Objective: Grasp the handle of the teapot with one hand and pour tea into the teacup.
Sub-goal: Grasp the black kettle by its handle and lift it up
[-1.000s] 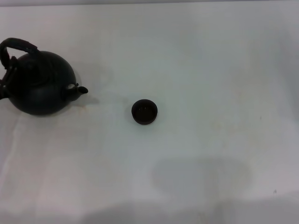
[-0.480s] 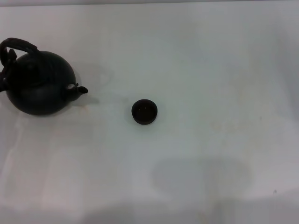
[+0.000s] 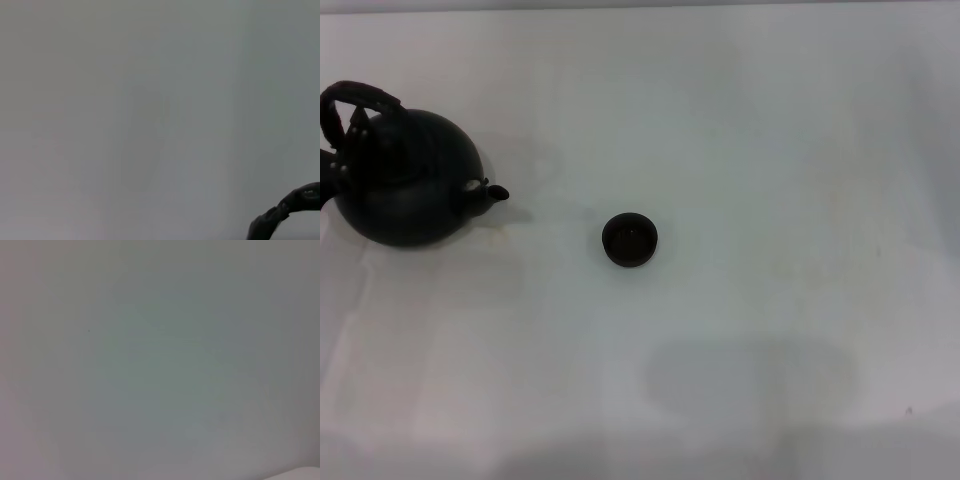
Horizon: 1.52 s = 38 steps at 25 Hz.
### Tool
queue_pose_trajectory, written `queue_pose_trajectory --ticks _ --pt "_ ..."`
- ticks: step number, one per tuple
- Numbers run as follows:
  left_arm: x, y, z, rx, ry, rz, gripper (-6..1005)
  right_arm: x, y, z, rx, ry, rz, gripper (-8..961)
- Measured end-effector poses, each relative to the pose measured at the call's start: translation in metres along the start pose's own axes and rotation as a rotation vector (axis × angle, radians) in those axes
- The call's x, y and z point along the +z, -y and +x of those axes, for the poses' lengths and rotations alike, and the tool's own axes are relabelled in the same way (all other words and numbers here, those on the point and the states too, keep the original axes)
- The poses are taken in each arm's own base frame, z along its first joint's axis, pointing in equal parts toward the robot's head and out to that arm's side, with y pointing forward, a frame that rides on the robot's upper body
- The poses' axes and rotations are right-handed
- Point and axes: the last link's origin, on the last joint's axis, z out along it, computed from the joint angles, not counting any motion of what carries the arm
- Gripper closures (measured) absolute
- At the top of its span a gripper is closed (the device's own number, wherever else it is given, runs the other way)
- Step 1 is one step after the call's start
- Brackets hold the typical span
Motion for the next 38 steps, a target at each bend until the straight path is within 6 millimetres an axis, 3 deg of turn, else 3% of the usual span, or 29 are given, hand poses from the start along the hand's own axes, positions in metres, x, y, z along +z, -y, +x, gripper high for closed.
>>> queue_pose_trajectory --ticks 8,13,24,30,38 --pt "-0.002 -0.002 -0.001 0.006 0.004 -0.012 347 0.0 0.0 0.0 0.0 -0.001 0.002 126" --pt "-0.004 -0.002 -0.003 -0.004 0.008 -0.003 546 0.0 0.001 0.0 0.001 -0.003 0.003 126" --pt "-0.005 -0.004 -0.004 -0.004 0.014 -0.012 797 -0.003 0.001 0.004 -0.002 -0.016 -0.001 126" --pt "-0.005 -0.009 -0.005 0.015 0.018 -0.058 864 -0.004 0.0 0.005 0.012 -0.024 -0.009 126" --pt "-0.006 -0.017 -0.002 0.034 0.001 -0.117 880 -0.004 0.0 0.006 0.015 -0.025 -0.01 126"
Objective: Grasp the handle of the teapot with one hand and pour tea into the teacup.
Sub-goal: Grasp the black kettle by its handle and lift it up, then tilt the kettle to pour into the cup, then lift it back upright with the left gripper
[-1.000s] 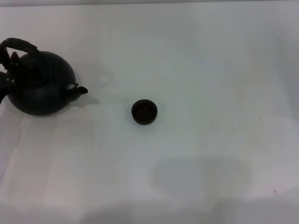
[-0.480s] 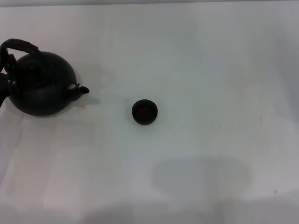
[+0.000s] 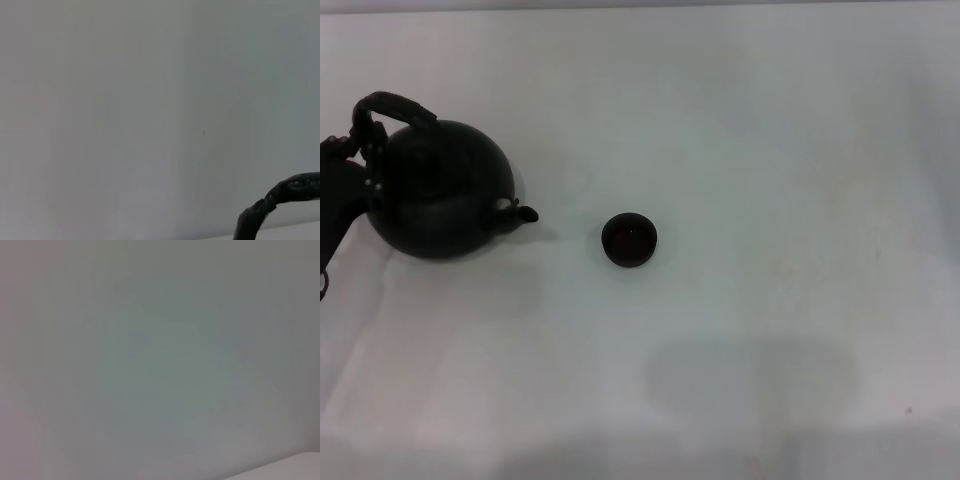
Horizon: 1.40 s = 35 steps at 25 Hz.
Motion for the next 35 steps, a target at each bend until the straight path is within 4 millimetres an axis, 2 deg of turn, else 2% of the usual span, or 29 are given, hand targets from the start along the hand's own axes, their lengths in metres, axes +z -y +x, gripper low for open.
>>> queue_pose_trajectory --ticks 5,11,20,26,35 --pt "0.005 -0.001 0.01 0.017 -0.051 -0.026 886 0.0 0.0 0.0 0.001 -0.001 0.0 125" --pt "0.028 -0.006 0.027 0.077 -0.098 -0.106 886 0.0 -0.002 0.002 -0.006 -0.01 -0.01 125" --pt "0.049 -0.011 0.044 0.173 -0.135 -0.212 887 0.0 -0.002 0.002 -0.006 -0.01 -0.011 125" --pt "0.053 -0.014 0.052 0.221 -0.164 -0.27 887 0.0 -0.003 0.001 -0.007 -0.009 -0.013 126" --pt "0.057 -0.022 0.053 0.328 -0.179 -0.289 888 0.001 -0.005 0.002 -0.016 -0.017 -0.028 126"
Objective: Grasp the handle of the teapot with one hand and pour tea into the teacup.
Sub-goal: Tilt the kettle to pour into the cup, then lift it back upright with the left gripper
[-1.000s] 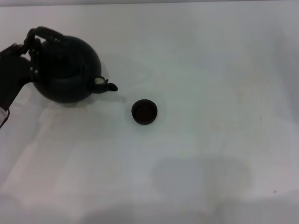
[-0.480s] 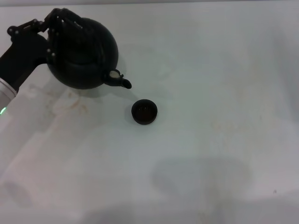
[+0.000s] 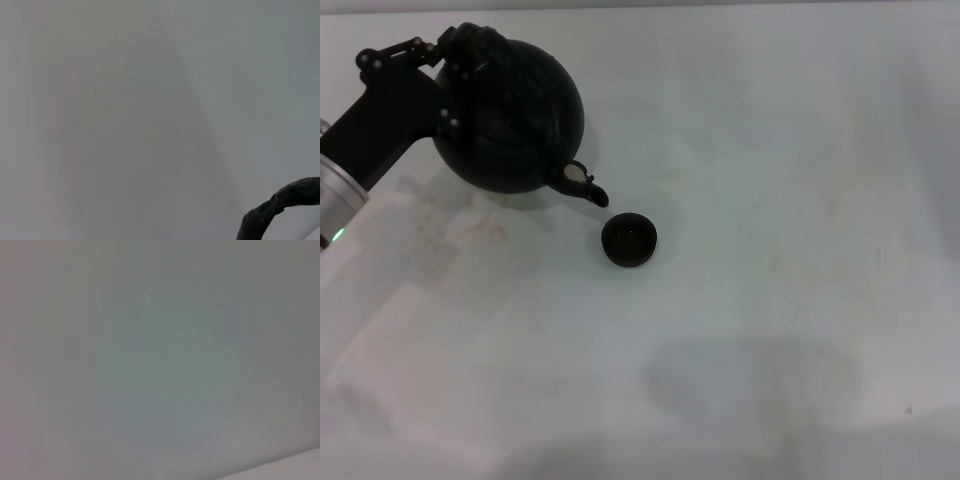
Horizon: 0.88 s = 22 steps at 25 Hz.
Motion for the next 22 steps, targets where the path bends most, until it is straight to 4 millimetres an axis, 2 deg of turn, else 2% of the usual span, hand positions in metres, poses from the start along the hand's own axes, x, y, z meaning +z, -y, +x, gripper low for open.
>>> queue_pose_trajectory --ticks 22 --pt "0.025 0.002 0.009 0.149 -0.016 -0.059 889 0.004 -0.004 -0.001 -0.011 -0.004 -0.017 126"
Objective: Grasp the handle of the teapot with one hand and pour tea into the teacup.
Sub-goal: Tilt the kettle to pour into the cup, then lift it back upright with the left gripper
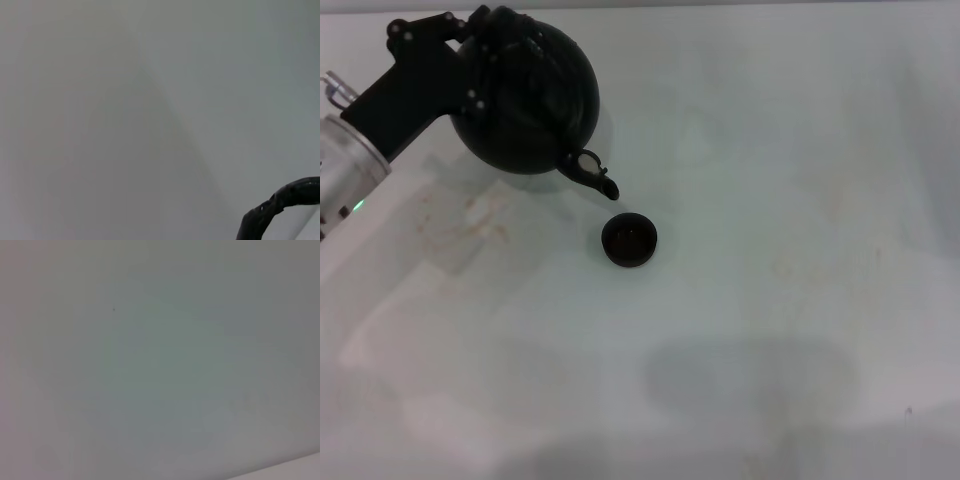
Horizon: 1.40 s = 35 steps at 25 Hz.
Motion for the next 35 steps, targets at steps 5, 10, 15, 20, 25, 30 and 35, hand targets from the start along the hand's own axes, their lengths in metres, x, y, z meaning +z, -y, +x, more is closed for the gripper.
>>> queue_pose_trajectory --ticks 5,10,15,20,25,30,35 --pt "0.009 -0.003 0.004 0.021 -0.009 -0.041 889 0.001 0.0 0.0 0.0 0.0 0.0 126" --pt "0.013 -0.01 0.005 0.049 -0.011 -0.091 889 0.001 -0.001 0.0 0.001 0.0 -0.001 126" --pt "0.014 -0.014 0.003 0.081 -0.001 -0.106 888 0.0 0.0 0.001 0.006 -0.001 0.003 126" --pt "0.014 -0.012 0.003 0.092 -0.001 -0.105 888 0.0 0.0 0.001 0.008 -0.001 0.006 125" --pt "0.014 -0.012 0.003 0.12 -0.003 -0.106 890 0.0 0.0 0.001 0.01 0.0 0.008 125" --pt "0.015 -0.012 0.004 0.123 -0.009 -0.113 890 0.0 0.0 0.001 0.027 -0.001 0.009 125" --pt "0.015 -0.012 0.004 0.12 -0.01 -0.11 892 0.0 0.0 0.001 0.049 -0.001 0.01 126"
